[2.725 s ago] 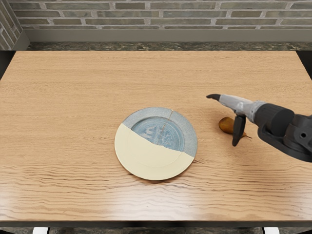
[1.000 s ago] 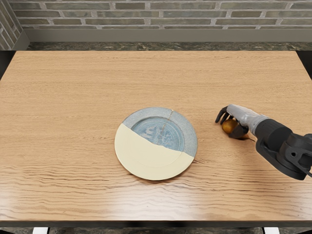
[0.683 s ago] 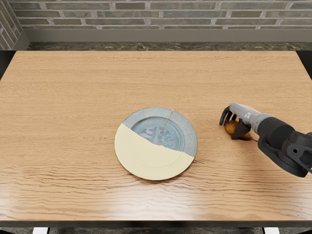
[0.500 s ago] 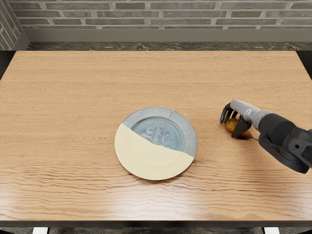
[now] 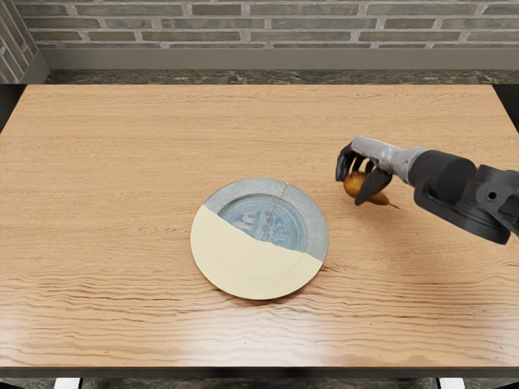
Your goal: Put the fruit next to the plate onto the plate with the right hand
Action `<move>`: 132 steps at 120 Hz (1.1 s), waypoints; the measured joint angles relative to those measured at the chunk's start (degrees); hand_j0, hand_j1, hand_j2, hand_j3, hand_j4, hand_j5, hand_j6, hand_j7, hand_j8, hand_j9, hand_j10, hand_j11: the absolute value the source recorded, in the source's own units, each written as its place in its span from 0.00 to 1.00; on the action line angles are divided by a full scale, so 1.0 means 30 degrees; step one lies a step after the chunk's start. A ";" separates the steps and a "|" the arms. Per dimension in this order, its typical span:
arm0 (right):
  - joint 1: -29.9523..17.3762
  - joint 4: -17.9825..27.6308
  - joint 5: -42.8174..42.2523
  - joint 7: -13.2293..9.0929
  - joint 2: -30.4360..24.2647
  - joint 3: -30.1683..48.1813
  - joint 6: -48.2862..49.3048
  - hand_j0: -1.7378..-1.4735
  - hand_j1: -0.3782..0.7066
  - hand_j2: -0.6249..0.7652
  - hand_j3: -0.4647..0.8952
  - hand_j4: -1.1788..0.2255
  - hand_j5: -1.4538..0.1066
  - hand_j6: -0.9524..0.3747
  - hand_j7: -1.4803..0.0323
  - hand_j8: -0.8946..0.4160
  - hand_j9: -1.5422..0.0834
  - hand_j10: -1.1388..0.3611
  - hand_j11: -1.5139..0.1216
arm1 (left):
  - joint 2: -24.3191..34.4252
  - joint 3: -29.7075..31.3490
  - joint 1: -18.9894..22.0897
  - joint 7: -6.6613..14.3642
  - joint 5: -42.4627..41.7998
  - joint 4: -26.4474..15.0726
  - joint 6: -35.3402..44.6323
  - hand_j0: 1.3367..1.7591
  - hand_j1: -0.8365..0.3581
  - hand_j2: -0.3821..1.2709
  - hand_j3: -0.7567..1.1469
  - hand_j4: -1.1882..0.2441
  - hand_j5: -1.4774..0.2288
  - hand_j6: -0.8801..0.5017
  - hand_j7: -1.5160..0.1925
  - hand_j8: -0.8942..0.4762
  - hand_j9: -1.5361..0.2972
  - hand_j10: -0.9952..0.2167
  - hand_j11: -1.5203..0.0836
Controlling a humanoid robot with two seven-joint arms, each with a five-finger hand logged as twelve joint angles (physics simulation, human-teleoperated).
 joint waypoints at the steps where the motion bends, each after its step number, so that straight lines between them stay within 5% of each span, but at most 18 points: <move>1: 0.0060 0.0001 0.0057 0.0000 0.0026 -0.0004 0.0046 0.32 0.60 0.62 0.34 0.31 0.25 0.30 0.31 0.35 0.32 0.34 0.31 | 0.0000 0.0000 0.0003 0.0000 0.0000 0.0000 0.0000 0.76 0.98 0.23 0.40 0.82 0.85 0.63 0.88 0.64 0.83 0.81 0.94; 73: 0.2530 0.0205 0.0900 0.0010 0.3311 -0.0303 0.2115 0.32 0.61 0.70 0.34 0.27 0.20 0.26 0.26 0.34 0.26 0.36 0.25 | 0.0000 -0.0001 -0.0004 0.0000 0.0000 0.0000 0.0000 0.76 0.98 0.23 0.40 0.82 0.85 0.63 0.88 0.64 0.83 0.81 0.94; 132: 0.2004 -0.0333 0.0822 0.0010 0.4939 -0.1391 0.2050 0.32 0.66 0.76 0.34 0.24 0.16 0.30 0.23 0.39 0.23 0.40 0.21 | 0.0000 0.0000 0.0004 0.0000 0.0000 0.0000 0.0000 0.76 0.98 0.23 0.40 0.82 0.85 0.63 0.88 0.64 0.83 0.81 0.94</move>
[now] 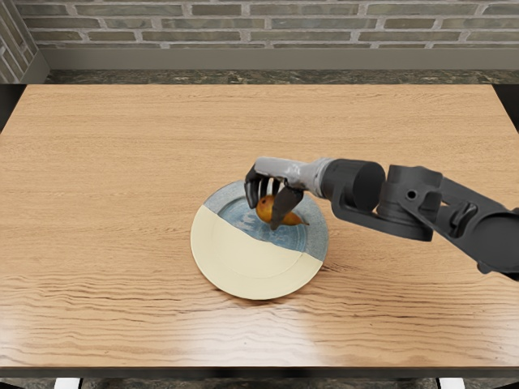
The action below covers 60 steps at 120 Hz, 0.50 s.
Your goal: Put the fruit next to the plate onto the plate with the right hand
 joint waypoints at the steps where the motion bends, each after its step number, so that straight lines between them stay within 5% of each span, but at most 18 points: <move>1: -0.0012 -0.0011 -0.0002 0.0000 0.0002 -0.0012 0.0001 0.32 0.66 0.76 0.34 0.24 0.16 0.30 0.23 0.39 0.23 0.40 0.21 | 0.0000 0.0000 -0.0012 0.0000 0.0000 0.0000 0.0000 0.76 0.98 0.23 0.40 0.82 0.85 0.63 0.88 0.64 0.83 0.81 0.94; 6: -0.0050 -0.0066 -0.0009 0.0001 0.0017 -0.0051 -0.0022 0.32 0.65 0.73 0.34 0.28 0.21 0.31 0.27 0.39 0.27 0.41 0.26 | 0.0000 0.0000 0.0001 0.0000 0.0000 0.0000 0.0000 0.76 0.98 0.23 0.40 0.82 0.85 0.63 0.88 0.64 0.83 0.81 0.94; 29: -0.0072 -0.0167 0.1165 0.0007 -0.0209 0.0161 0.0008 0.31 0.28 0.56 0.34 0.61 0.64 0.55 0.70 0.56 0.68 0.62 0.66 | 0.0000 -0.0001 0.0002 0.0000 0.0000 0.0000 0.0000 0.76 0.98 0.23 0.40 0.82 0.85 0.63 0.88 0.64 0.83 0.81 0.94; 44: 0.0001 -0.0122 0.3247 0.0008 -0.1089 0.1325 0.1043 0.31 0.16 0.51 0.34 0.72 0.77 0.63 0.83 0.62 0.80 0.68 0.78 | 0.0000 -0.0001 0.0000 0.0000 0.0000 0.0000 0.0000 0.76 0.98 0.23 0.40 0.82 0.85 0.63 0.88 0.64 0.83 0.81 0.94; 60: 0.0007 -0.0136 0.7127 0.0008 -0.4117 0.3067 0.4162 0.30 0.10 0.48 0.34 0.78 0.85 0.67 0.90 0.65 0.87 0.72 0.85 | 0.0000 -0.0001 -0.0002 0.0000 0.0000 0.0000 0.0000 0.76 0.98 0.23 0.40 0.82 0.85 0.63 0.88 0.64 0.83 0.81 0.94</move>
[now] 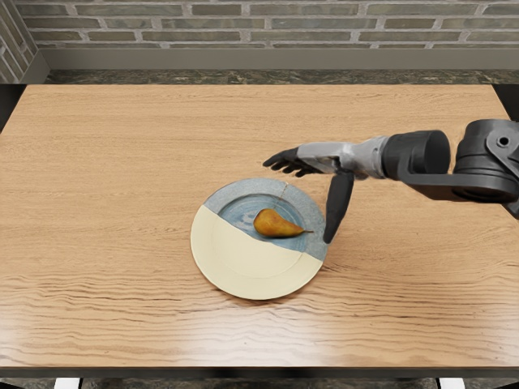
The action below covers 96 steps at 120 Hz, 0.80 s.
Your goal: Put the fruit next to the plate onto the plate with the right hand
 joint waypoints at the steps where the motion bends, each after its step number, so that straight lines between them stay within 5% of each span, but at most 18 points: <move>1: -0.0001 -0.0002 0.0186 0.0000 -0.0221 0.0058 0.0133 0.30 0.09 0.48 0.34 0.78 0.85 0.67 0.90 0.65 0.88 0.72 0.85 | 0.0000 0.0000 -0.0011 0.0000 0.0000 0.0000 0.0000 0.76 0.98 0.23 0.40 0.82 0.85 0.63 0.88 0.64 0.83 0.81 0.94; 30: -0.0018 -0.0626 0.3391 0.0000 -0.4699 0.0648 0.1578 0.30 0.05 0.46 0.34 0.82 0.91 0.70 0.96 0.67 0.93 0.75 0.90 | 0.0000 -0.0002 -0.0003 -0.0001 0.0001 0.0000 0.0000 0.76 0.98 0.23 0.40 0.82 0.85 0.63 0.88 0.64 0.83 0.81 0.94; 96: -0.0073 -0.0849 0.3941 0.0000 -0.5278 0.0490 0.1735 0.30 0.03 0.45 0.34 0.84 0.93 0.71 0.98 0.68 0.95 0.76 0.92 | 0.0000 -0.0146 -0.0113 -0.0001 -0.0028 -0.0204 -0.0087 0.76 0.98 0.23 0.40 0.82 0.85 0.63 0.88 0.64 0.83 0.81 0.94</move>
